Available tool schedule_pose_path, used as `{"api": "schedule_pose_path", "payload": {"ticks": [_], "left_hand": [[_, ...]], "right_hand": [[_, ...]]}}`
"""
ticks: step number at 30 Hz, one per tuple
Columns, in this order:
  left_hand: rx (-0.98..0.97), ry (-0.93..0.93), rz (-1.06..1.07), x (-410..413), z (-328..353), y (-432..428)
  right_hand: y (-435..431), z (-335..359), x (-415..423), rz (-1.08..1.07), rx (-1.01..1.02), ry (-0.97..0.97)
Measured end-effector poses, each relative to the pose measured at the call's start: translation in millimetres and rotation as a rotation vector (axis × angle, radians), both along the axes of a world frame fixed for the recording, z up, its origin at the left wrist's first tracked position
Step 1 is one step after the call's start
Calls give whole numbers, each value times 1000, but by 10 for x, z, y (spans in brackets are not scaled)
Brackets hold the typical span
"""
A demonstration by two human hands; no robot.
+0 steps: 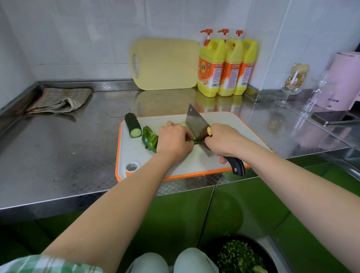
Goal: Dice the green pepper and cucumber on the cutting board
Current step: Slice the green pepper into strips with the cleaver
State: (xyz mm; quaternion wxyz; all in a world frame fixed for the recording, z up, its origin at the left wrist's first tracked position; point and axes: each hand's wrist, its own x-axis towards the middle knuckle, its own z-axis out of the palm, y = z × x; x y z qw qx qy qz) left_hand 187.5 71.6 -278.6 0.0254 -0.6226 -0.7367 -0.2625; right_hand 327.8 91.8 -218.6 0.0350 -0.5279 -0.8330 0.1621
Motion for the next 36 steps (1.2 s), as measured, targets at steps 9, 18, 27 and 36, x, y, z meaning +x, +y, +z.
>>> {"api": "schedule_pose_path", "payload": {"ticks": [9, 18, 27, 36], "left_hand": [[-82, 57, -44, -22, 58, -32], [-59, 65, -36, -30, 62, -66], [-46, 8, -11, -23, 48, -66], [-27, -28, 14, -31, 26, -53]], "right_hand": [[92, -152, -45, -74, 18, 147], [-62, 10, -64, -24, -15, 44], [42, -129, -177, -85, 9, 140], [-66, 23, -101, -16, -23, 64]]}}
